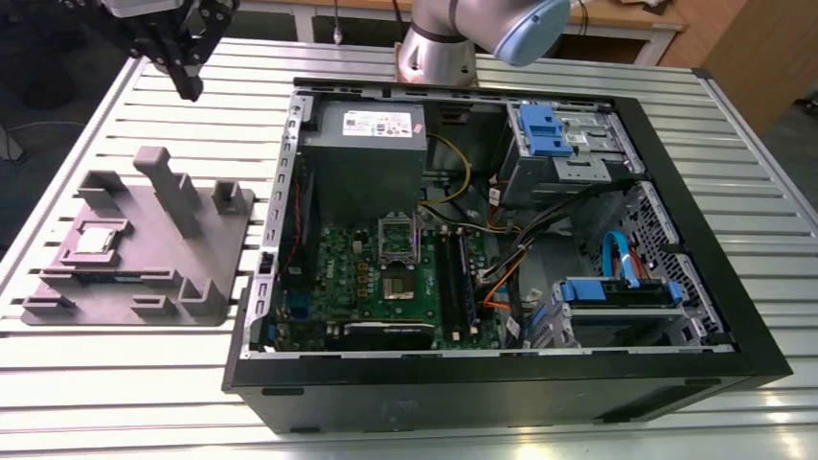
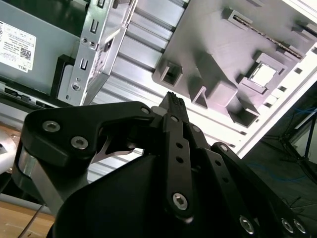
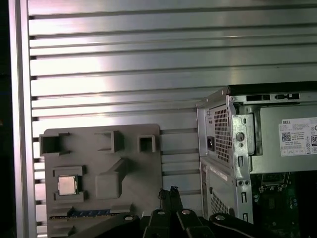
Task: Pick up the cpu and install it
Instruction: 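Reach for the cpu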
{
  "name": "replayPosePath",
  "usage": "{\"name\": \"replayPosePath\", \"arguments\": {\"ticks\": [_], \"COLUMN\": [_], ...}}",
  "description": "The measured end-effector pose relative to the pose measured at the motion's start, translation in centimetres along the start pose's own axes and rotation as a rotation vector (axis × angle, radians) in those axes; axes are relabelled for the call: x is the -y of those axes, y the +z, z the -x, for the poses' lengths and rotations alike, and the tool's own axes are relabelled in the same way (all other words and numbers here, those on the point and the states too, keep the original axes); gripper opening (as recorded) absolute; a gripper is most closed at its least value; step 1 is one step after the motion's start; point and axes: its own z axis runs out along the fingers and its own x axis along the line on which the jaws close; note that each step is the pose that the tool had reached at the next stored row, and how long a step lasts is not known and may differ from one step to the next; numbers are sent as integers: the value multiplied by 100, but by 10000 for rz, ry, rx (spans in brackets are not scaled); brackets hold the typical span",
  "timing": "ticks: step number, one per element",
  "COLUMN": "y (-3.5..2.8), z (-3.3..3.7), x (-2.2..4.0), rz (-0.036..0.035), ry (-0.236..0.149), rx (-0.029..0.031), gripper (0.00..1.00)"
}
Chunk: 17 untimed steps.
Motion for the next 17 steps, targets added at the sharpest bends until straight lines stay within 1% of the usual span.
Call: {"name": "replayPosePath", "arguments": {"ticks": [8,17], "y": [10,17], "z": [-128,-246], "x": [10,20], "rz": [0,0], "ry": [0,0], "rx": [0,0], "gripper": [10,10]}}
